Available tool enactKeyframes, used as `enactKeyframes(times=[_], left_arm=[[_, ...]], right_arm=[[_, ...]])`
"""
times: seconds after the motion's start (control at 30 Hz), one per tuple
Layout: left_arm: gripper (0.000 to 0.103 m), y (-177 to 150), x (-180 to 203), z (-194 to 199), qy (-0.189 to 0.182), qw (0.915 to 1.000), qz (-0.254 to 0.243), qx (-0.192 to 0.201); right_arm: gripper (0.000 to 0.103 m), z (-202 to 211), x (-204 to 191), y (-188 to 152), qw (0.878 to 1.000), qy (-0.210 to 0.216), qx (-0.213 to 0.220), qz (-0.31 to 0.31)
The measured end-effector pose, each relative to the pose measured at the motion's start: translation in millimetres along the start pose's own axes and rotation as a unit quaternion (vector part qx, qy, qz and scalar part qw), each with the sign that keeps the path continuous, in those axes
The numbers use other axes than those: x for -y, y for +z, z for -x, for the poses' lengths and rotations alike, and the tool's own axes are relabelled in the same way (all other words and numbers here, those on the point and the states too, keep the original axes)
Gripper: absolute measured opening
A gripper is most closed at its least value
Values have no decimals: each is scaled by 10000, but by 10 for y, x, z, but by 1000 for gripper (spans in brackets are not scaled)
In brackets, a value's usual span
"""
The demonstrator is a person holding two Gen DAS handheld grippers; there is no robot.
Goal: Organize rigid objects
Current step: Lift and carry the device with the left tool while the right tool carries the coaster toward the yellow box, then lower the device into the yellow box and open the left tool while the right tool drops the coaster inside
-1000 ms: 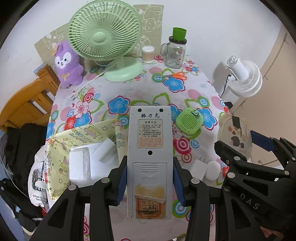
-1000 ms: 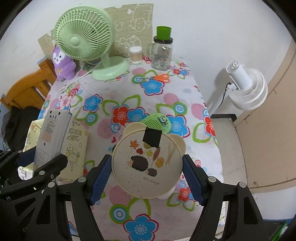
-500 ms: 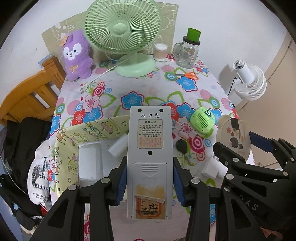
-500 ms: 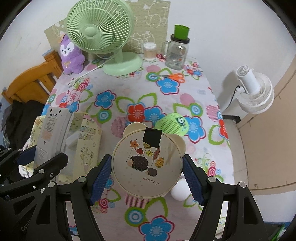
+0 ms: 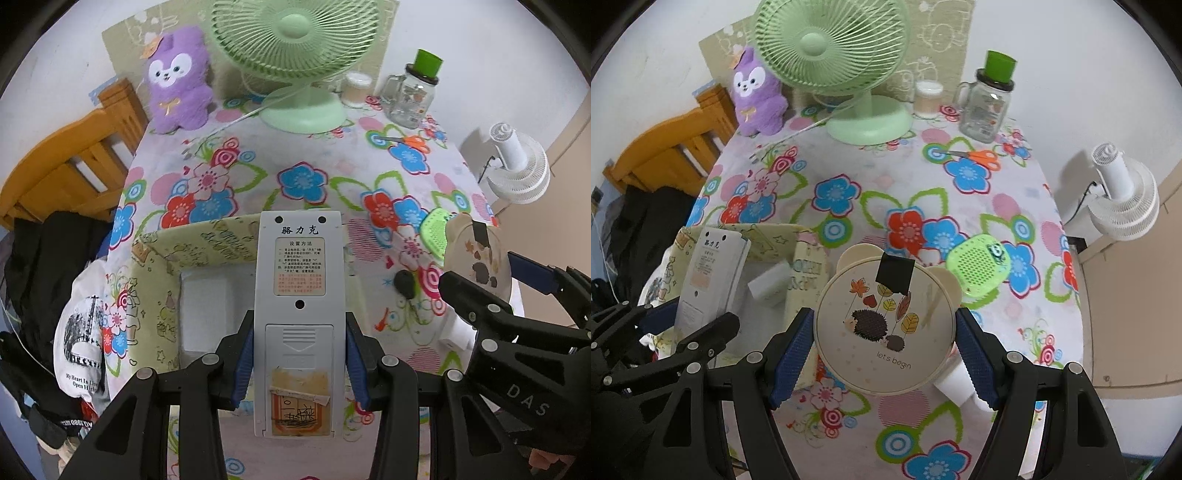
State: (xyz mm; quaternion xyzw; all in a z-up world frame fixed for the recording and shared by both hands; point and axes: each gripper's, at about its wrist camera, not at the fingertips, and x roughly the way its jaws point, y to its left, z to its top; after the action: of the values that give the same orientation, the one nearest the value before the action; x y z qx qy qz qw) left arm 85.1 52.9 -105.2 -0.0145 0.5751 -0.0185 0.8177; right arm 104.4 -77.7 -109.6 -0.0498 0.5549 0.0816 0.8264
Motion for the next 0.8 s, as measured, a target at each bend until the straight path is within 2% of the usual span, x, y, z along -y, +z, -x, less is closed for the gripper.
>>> enactKeyframes(times=[0.43, 0.8], left_arm=[[45, -2, -397, -332, 1, 9991, 273, -337], [45, -40, -441, -597, -60, 9984, 251, -502]], right_arm=[[77, -251, -403, 132, 9994, 53, -215, 269], [77, -427, -737, 160, 9979, 149, -362, 524]])
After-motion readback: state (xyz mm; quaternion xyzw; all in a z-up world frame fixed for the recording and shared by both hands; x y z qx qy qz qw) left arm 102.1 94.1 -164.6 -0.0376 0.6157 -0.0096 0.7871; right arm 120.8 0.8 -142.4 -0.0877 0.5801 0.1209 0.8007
